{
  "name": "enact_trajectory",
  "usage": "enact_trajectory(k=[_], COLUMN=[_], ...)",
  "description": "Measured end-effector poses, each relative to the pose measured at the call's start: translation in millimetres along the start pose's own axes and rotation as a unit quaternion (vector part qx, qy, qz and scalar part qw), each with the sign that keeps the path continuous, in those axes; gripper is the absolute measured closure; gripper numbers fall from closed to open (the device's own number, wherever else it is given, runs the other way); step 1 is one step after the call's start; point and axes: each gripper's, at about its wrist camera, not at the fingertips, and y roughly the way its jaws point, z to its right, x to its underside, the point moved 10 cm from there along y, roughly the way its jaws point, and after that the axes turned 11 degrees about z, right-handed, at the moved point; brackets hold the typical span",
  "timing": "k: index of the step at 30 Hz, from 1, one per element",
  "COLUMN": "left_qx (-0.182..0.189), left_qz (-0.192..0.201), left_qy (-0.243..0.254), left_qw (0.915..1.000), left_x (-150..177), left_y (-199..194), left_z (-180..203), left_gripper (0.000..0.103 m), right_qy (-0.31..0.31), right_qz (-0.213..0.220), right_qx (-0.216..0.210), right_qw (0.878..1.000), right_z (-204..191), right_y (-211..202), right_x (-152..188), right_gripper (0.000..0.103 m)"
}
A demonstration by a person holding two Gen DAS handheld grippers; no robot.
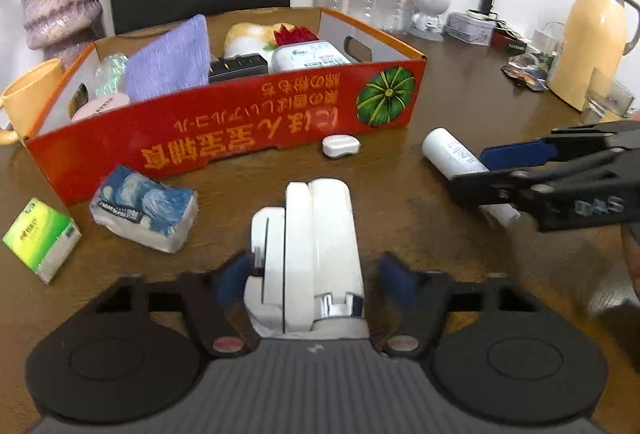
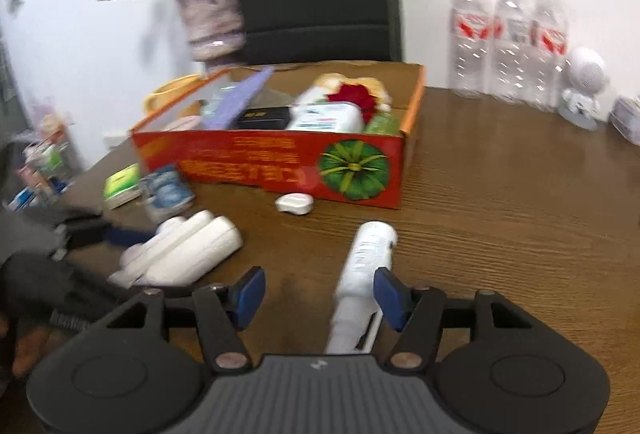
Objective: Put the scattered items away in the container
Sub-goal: 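Carry holder and spray bottle into the box and open both tools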
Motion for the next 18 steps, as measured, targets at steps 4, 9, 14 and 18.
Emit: enact_trajectory(k=[4, 9, 14, 18], left_qx=[-0.004, 0.004, 0.008, -0.004], left_qz=[0.008, 0.021, 0.055, 0.075], left_qy=[-0.009, -0.072, -0.088, -0.09], left_qw=[0.9999, 0.9972, 0.9945, 0.9931], left_x=[3.6, -8.9, -40.9, -69.1], left_y=[-6.0, -20.0, -27.3, -27.8], left_z=[7.5, -2.0, -15.1, -31.6], left_gripper=[0.048, 0.048, 0.048, 0.048], right_qy=[-0.005, -0.018, -0.035, -0.015], right_qz=[-0.001, 0.009, 0.057, 0.087], right_qx=[0.05, 0.04, 0.045, 0.035], right_qw=[0.999, 0.999, 0.997, 0.996], right_z=[10.9, -4.9, -15.3, -16.3], right_y=[16.9, 4.8, -15.9, -26.0], right_x=[7.5, 11.4, -13.4, -42.0], right_gripper=[0.072, 0.073, 0.073, 0.073])
